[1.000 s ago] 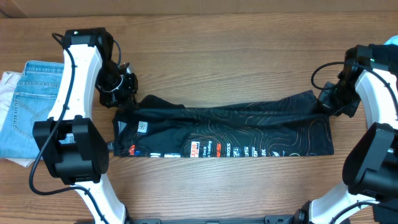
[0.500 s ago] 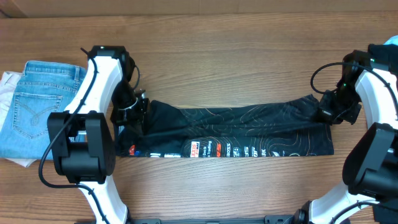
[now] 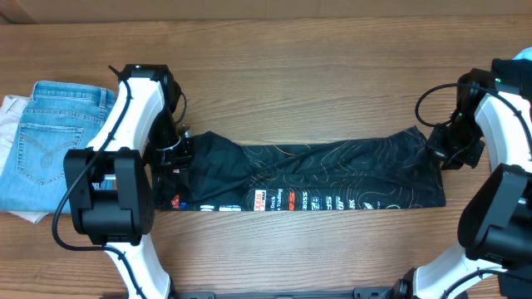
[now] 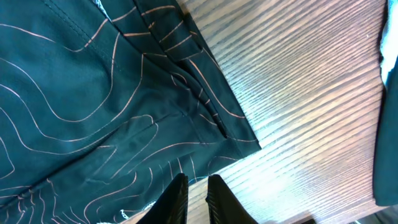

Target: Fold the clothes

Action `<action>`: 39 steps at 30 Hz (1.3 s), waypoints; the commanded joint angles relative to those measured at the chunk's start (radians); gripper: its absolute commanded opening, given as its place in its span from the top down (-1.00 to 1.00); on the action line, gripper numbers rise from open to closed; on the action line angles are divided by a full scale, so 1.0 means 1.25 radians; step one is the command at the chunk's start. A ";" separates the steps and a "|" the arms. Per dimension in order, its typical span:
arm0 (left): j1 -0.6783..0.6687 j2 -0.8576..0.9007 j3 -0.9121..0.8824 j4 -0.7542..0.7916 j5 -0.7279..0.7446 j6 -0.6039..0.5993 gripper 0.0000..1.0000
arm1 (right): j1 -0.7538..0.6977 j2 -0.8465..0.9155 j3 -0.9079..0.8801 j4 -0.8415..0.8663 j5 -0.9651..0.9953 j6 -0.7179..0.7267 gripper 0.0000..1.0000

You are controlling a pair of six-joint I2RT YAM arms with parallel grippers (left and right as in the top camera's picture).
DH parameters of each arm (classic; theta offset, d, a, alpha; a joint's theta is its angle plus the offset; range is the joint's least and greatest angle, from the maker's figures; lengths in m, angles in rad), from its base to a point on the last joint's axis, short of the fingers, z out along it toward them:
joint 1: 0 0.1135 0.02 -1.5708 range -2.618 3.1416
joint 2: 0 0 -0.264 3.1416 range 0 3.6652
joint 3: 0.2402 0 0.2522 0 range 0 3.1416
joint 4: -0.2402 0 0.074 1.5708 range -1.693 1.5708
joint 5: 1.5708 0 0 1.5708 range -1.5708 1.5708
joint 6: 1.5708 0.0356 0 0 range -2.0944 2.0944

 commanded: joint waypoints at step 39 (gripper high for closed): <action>-0.050 0.103 -0.004 0.525 0.095 -0.371 0.11 | -0.008 -0.015 0.011 0.015 -0.031 0.003 0.48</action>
